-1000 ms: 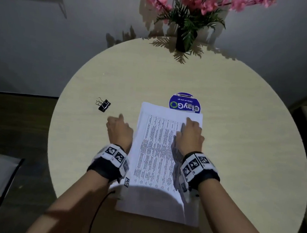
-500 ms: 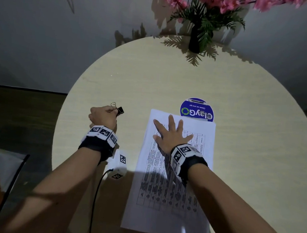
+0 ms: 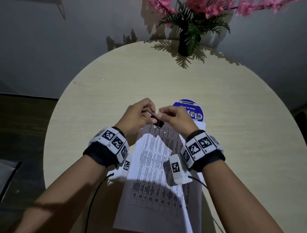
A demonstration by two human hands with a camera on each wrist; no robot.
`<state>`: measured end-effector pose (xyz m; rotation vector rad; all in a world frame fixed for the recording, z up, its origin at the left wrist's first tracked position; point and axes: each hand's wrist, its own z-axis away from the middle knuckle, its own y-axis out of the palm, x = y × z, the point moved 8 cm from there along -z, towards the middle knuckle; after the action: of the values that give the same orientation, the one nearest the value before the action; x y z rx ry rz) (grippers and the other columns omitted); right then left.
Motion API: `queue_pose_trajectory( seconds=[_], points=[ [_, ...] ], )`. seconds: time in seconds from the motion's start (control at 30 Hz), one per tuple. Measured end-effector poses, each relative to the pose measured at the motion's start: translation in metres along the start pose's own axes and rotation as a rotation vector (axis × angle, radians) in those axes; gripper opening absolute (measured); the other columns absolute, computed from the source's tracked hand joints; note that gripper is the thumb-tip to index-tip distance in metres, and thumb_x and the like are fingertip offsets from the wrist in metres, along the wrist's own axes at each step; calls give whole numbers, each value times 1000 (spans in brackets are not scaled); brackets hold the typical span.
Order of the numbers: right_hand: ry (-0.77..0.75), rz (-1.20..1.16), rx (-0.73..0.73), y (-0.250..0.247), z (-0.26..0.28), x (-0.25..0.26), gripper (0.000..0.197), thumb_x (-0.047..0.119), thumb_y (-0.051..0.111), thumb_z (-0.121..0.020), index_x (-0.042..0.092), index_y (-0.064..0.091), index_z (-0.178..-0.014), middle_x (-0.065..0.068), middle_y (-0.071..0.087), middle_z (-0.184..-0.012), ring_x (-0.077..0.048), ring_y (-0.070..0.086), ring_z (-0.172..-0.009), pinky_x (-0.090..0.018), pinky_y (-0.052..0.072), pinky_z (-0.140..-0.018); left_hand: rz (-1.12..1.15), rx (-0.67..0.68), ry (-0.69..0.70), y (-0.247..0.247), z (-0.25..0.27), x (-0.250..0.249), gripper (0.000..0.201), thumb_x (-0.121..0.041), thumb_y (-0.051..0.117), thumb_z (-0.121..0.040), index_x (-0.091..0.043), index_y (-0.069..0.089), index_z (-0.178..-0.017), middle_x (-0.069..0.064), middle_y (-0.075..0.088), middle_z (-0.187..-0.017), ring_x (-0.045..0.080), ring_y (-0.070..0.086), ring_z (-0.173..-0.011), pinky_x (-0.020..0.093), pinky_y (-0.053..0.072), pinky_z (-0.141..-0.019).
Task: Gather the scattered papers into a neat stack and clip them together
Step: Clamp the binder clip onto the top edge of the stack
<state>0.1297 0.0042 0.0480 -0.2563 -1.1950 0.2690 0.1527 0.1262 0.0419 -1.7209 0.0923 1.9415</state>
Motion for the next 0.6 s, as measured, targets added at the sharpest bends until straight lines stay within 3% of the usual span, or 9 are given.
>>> queue_pose_trajectory(
  seconds=[0.07, 0.13, 0.23, 0.3, 0.33, 0.4, 0.47, 0.6],
  points=[
    [23, -17, 5, -6, 0, -4, 32, 6, 64, -83, -6, 61, -112, -5, 58, -82, -19, 54, -90, -32, 45, -88, -27, 23, 13, 4, -3, -5, 39, 8, 67, -75, -12, 40, -94, 1, 65, -78, -11, 54, -48, 2, 42, -52],
    [55, 1, 0, -10, -1, -11, 34, 5, 63, -83, -6, 59, -115, -9, 57, -87, -19, 53, -90, -33, 46, -88, -83, 29, 33, 10, -4, -10, 44, 9, 66, -75, -13, 36, -99, 8, 67, -86, -10, 56, -51, 1, 43, -53],
    [96, 73, -31, -12, -5, -29, 32, 4, 64, -82, -5, 60, -112, -7, 55, -82, -19, 51, -87, -33, 45, -84, -123, 19, 33, 21, -4, -5, 49, 5, 67, -74, -12, 42, -113, 18, 69, -97, 3, 57, -63, 0, 44, -58],
    [130, 107, -80, -17, -7, -45, 29, 4, 66, -81, -4, 62, -108, 2, 53, -72, -19, 51, -87, -32, 45, -86, -131, -73, -3, 21, -2, 10, 53, -4, 68, -77, -12, 44, -124, 18, 65, -106, 14, 61, -80, 7, 48, -72],
    [151, 105, -109, -20, -7, -53, 28, 3, 66, -80, -4, 63, -107, 1, 55, -73, -17, 52, -86, -29, 44, -85, -177, -147, -52, 16, -1, 20, 53, -11, 67, -79, -11, 44, -128, 17, 61, -113, 21, 60, -96, 18, 48, -84],
    [188, 74, -156, -26, -5, -70, 24, 1, 67, -78, -4, 65, -102, -4, 59, -79, -16, 54, -86, -24, 42, -83, -355, -249, -259, 6, 3, 45, 58, -26, 62, -84, -4, 40, -133, 17, 47, -131, 31, 45, -122, 36, 40, -100],
    [231, 34, -185, -26, -3, -86, 18, 1, 69, -76, 2, 66, -93, 0, 58, -71, -18, 54, -84, -26, 43, -80, -507, -216, -481, 8, 11, 65, 70, -39, 59, -84, 3, 34, -133, 18, 32, -140, 35, 31, -130, 44, 34, -104],
    [298, -131, -226, -17, -2, -106, 17, -3, 68, -75, 11, 59, -78, 1, 54, -67, -21, 55, -71, -27, 49, -67, -538, -94, -592, 30, 10, 68, 68, -40, 56, -86, 3, 30, -132, 17, 24, -142, 35, 26, -132, 46, 30, -106]
  ],
)
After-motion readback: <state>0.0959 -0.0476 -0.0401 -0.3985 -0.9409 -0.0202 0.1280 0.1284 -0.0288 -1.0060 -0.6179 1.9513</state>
